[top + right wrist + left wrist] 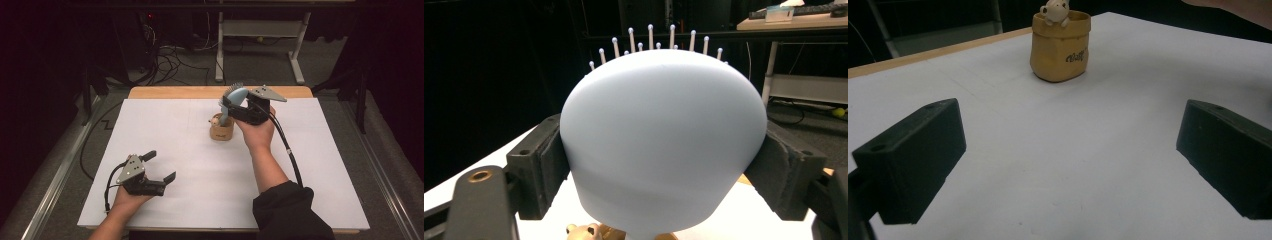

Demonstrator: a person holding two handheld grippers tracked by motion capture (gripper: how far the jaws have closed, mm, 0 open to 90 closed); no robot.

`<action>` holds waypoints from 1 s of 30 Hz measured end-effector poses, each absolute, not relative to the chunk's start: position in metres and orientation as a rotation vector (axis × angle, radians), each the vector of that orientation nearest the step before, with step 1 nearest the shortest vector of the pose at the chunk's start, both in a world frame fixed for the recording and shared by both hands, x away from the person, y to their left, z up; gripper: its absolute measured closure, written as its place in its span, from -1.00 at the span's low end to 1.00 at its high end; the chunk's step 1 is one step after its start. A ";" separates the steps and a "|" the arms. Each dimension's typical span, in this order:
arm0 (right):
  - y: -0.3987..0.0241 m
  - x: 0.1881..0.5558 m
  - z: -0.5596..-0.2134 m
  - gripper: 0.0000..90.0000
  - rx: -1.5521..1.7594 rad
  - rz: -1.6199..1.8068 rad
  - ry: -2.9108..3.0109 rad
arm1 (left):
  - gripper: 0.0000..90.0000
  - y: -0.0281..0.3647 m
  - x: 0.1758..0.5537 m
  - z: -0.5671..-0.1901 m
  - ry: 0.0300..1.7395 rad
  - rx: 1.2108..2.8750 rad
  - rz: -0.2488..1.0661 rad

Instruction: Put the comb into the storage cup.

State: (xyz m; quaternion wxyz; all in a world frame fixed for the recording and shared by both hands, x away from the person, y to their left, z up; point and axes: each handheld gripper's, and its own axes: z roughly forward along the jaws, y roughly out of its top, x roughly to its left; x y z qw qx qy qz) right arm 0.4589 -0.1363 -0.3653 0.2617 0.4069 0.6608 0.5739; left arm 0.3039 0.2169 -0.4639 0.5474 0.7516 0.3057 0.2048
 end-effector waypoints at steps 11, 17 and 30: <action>-0.146 0.459 -0.368 -0.58 1.147 1.566 1.770 | -1.00 0.216 0.304 -0.464 0.722 1.783 0.480; -0.151 0.458 -0.370 -0.61 1.162 1.546 1.759 | -1.00 0.216 0.304 -0.464 0.724 1.784 0.478; -0.158 0.457 -0.374 -0.63 1.190 1.540 1.748 | -1.00 0.216 0.304 -0.464 0.722 1.787 0.476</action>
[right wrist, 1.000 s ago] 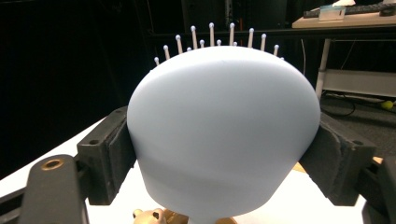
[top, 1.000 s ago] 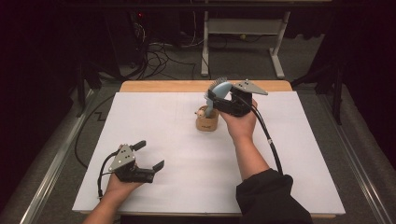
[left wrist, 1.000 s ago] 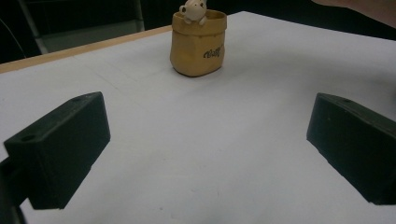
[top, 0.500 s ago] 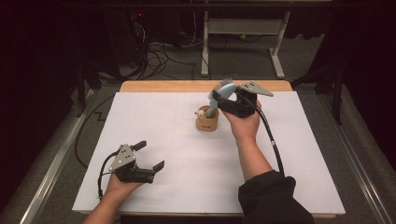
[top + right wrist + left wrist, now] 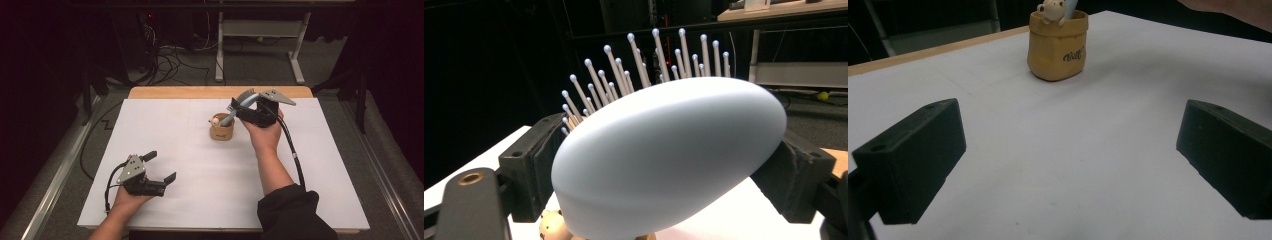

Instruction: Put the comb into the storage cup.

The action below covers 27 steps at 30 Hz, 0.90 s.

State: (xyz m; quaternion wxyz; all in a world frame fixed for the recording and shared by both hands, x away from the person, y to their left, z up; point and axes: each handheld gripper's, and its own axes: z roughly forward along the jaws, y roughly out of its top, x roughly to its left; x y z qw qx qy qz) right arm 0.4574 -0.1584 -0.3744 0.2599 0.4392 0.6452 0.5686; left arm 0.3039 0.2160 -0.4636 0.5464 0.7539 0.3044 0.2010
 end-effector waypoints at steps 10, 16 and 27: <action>-0.166 0.455 -0.379 -0.65 1.209 1.541 1.743 | -1.00 0.216 0.304 -0.464 0.723 1.786 0.476; -0.167 0.455 -0.379 -0.67 1.212 1.529 1.750 | -1.00 0.216 0.304 -0.464 0.726 1.786 0.475; -0.172 0.452 -0.381 -0.70 1.222 1.507 1.753 | -1.00 0.216 0.304 -0.464 0.725 1.787 0.472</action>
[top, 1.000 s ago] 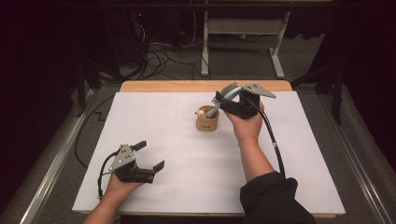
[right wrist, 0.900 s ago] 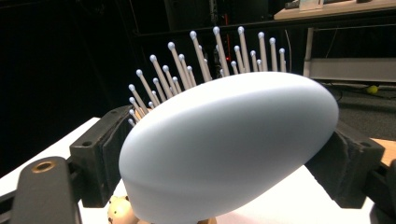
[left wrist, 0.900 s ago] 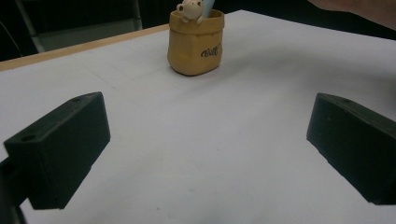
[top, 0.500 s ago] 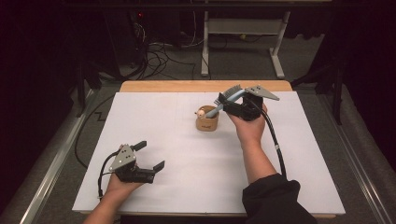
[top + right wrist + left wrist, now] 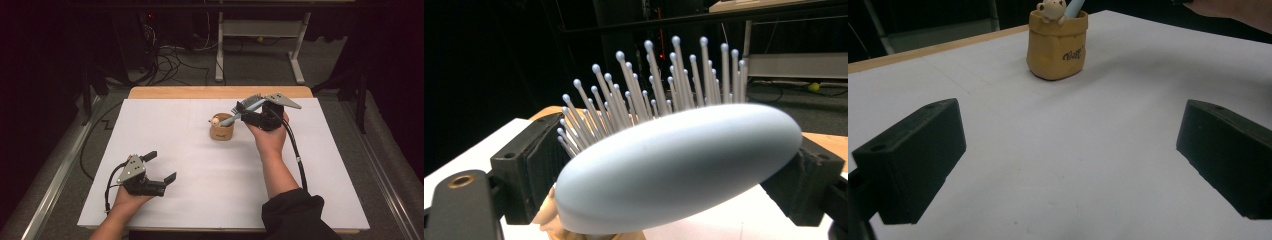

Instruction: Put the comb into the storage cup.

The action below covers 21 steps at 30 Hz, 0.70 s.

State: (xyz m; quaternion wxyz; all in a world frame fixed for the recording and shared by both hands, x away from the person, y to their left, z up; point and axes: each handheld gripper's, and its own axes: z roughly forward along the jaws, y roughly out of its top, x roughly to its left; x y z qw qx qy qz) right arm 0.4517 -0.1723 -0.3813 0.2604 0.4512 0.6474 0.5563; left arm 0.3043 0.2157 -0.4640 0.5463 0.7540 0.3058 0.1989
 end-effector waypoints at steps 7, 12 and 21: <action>-0.172 0.450 -0.380 -0.76 1.204 1.487 1.760 | -1.00 0.215 0.304 -0.465 0.725 1.793 0.471; -0.172 0.450 -0.380 -0.81 1.197 1.466 1.773 | -1.00 0.215 0.304 -0.465 0.724 1.795 0.470; -0.171 0.448 -0.379 -0.86 1.188 1.455 1.780 | -1.00 0.215 0.305 -0.465 0.725 1.792 0.470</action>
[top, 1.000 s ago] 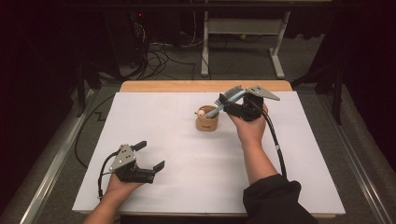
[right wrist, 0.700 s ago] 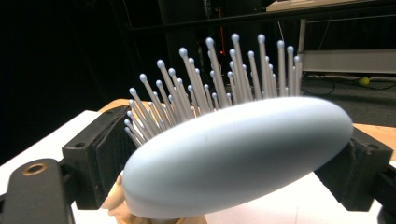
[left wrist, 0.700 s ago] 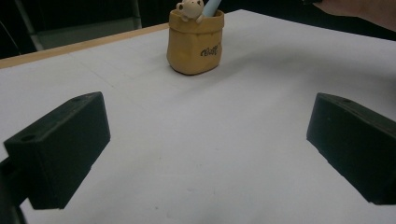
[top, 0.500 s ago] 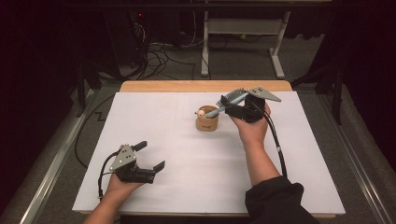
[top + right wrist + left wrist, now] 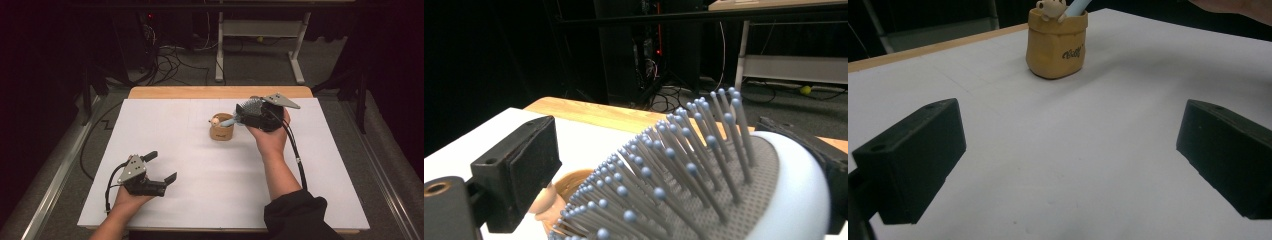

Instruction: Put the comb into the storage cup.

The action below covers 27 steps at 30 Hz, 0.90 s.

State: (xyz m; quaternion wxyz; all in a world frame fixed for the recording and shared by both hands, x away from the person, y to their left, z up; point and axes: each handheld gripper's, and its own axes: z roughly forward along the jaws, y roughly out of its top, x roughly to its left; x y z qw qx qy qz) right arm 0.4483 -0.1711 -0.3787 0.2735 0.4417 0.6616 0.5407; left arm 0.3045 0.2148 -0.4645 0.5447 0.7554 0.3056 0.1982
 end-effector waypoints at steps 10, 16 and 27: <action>-0.175 0.446 -0.375 -0.99 1.180 1.425 1.784 | -1.00 0.215 0.305 -0.465 0.724 1.795 0.473; -0.177 0.443 -0.370 -0.99 1.157 1.409 1.789 | -1.00 0.216 0.305 -0.465 0.732 1.787 0.467; -0.179 0.433 -0.365 -0.99 1.133 1.386 1.806 | -1.00 0.217 0.307 -0.464 0.742 1.778 0.465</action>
